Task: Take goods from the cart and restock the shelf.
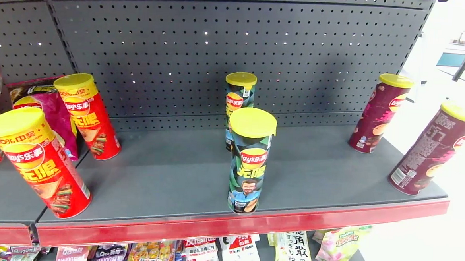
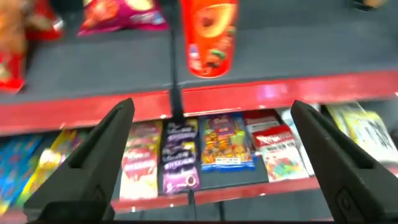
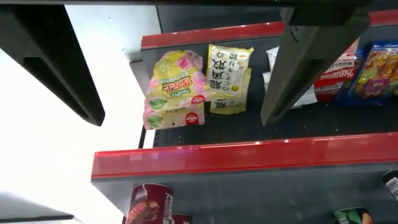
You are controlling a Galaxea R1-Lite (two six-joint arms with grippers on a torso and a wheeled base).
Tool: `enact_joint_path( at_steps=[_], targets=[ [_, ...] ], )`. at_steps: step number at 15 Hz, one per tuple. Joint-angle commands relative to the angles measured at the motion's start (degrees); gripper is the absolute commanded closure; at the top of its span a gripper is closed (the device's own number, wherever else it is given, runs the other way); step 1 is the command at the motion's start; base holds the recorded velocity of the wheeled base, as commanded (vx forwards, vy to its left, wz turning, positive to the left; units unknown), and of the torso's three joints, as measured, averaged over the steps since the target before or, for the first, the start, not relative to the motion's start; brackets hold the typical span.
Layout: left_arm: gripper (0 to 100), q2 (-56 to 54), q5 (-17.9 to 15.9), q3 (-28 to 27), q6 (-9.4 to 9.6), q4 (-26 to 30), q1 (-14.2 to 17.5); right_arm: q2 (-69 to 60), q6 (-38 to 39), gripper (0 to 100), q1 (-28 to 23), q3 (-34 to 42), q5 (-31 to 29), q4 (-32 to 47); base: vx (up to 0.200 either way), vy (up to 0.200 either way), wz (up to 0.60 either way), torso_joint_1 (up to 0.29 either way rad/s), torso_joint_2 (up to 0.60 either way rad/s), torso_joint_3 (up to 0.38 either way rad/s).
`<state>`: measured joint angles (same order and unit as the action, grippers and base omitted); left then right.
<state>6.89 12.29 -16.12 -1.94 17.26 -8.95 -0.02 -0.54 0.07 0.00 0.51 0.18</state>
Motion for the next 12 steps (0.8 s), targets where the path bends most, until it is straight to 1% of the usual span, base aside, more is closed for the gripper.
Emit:
enact_joint_path(
  at_steps=[1, 2, 3, 4, 5, 6, 7, 8, 9, 10, 11, 12],
  targets=[
    [0, 3.3, -0.4, -0.1, -3.16, 0.2, 10.7, 0.0, -0.1, 0, 0.0, 0.0, 0.0, 0.0, 0.000, 0.000, 0.00, 0.000, 0.00, 0.000],
    [0, 0.7, -1.1, 2.1, -3.07, 0.2, 11.4, 0.0, -0.2, 0, 0.0, 0.0, 0.0, 0.0, 0.000, 0.000, 0.00, 0.000, 0.00, 0.000],
    [0, -6.1, -3.5, 6.4, -1.75, -0.1, 9.7, 0.0, -0.1, 0, 0.0, 0.0, 0.0, 0.0, 0.000, 0.000, 0.00, 0.000, 0.00, 0.000],
    [0, -6.9, -4.8, 7.5, -0.79, -1.5, 9.0, 0.0, 0.0, 0, 0.0, 0.0, 0.0, 0.0, 0.000, 0.000, 0.00, 0.000, 0.00, 0.000],
    [0, -6.9, -5.3, 7.6, -0.61, -1.9, 9.0, 0.0, 0.0, 0, 0.0, 0.0, 0.0, 0.0, 0.000, 0.000, 0.00, 0.000, 0.00, 0.000],
    [0, -6.9, -6.8, 8.0, 0.27, -2.3, 9.0, 0.0, -0.1, 0, 0.0, 0.0, 0.0, 0.0, 0.000, 0.000, 0.00, 0.000, 0.00, 0.000],
    [0, -6.9, -9.7, 9.2, 1.41, -5.0, 9.0, 0.0, -0.2, 0, 0.0, 0.0, 0.0, 0.0, 0.000, 0.000, 0.00, 0.000, 0.00, 0.000],
    [0, -6.9, -13.6, 12.5, 0.62, -11.6, 9.0, 0.0, -0.3, 0, 0.0, 0.0, 0.0, 0.0, 0.000, 0.000, 0.00, 0.000, 0.00, 0.000],
    [0, -6.9, -14.9, 15.6, -0.87, -18.5, 9.0, 0.0, -0.3, 0, 0.0, 0.0, 0.0, 0.0, 0.000, 0.000, 0.00, 0.000, 0.00, 0.000],
    [0, -6.9, -13.0, 16.1, -1.23, -19.5, 9.0, 0.0, -0.3, 0, 0.0, 0.0, 0.2, 0.0, 0.000, 0.000, 0.00, 0.000, 0.00, 0.000],
    [0, -6.9, -8.6, 15.9, -1.31, -16.6, 9.1, 0.0, -0.4, 0, 0.0, 0.0, 1.1, -0.1, 0.000, 0.000, 0.00, 0.000, 0.00, 0.000],
    [0, -6.9, -9.0, 16.0, -1.14, -16.9, 9.1, 0.0, -0.6, 0, 0.0, 0.0, 1.1, -0.1, 0.000, 0.000, 0.00, 0.000, 0.00, 0.000]
  ],
)
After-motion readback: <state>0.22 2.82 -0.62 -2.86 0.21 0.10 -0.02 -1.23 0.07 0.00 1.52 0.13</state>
